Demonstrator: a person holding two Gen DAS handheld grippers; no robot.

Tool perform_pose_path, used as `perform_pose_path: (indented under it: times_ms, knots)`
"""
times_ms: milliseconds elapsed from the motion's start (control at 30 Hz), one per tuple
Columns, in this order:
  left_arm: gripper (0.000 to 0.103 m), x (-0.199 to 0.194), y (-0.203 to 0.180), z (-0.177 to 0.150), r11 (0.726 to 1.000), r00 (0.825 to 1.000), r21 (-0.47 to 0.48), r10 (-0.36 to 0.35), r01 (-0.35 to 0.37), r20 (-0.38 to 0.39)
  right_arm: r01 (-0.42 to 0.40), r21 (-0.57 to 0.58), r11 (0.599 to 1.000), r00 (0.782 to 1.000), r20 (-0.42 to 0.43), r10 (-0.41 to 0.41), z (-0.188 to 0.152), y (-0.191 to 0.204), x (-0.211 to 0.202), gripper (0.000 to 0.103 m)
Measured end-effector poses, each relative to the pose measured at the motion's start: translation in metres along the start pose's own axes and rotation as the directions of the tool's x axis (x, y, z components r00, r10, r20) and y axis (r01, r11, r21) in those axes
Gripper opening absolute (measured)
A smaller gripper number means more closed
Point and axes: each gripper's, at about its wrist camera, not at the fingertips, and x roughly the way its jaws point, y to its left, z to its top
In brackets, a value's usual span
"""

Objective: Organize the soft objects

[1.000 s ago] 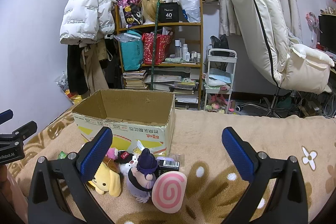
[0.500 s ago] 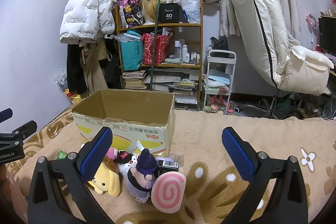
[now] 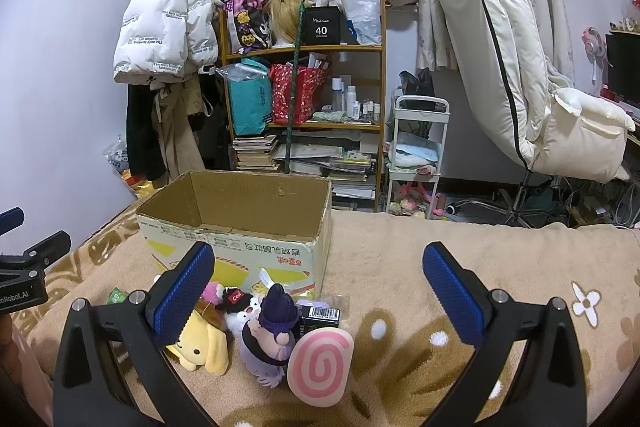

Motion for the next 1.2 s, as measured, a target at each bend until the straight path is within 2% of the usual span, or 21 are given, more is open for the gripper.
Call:
perform_pose_path:
  times_ms: [733,833,967,1200]
  knots:
    - [0.102,0.009,0.001,-0.005,1.000,1.000,0.012,0.004,-0.004,-0.024,-0.004,0.006,1.000,1.000,-0.023,0.005,0.001,-0.001,0.003,0.103]
    - [0.102,0.015,0.001,0.001,1.000,0.999,0.020,0.014,-0.013,-0.034,-0.016,0.023,1.000,0.998,-0.067,0.018,0.002,-0.004,0.012,0.103]
    - [0.102,0.031,0.002,0.007,1.000,0.996,0.023,0.018,-0.017,-0.087,-0.042,0.059,0.997,0.986,-0.157,0.050,0.004,-0.011,0.028,0.103]
    - [0.102,0.065,0.000,0.004,1.000,0.969,0.019,-0.015,0.021,-0.247,-0.020,0.121,0.992,0.951,-0.303,0.056,-0.006,-0.025,0.054,0.103]
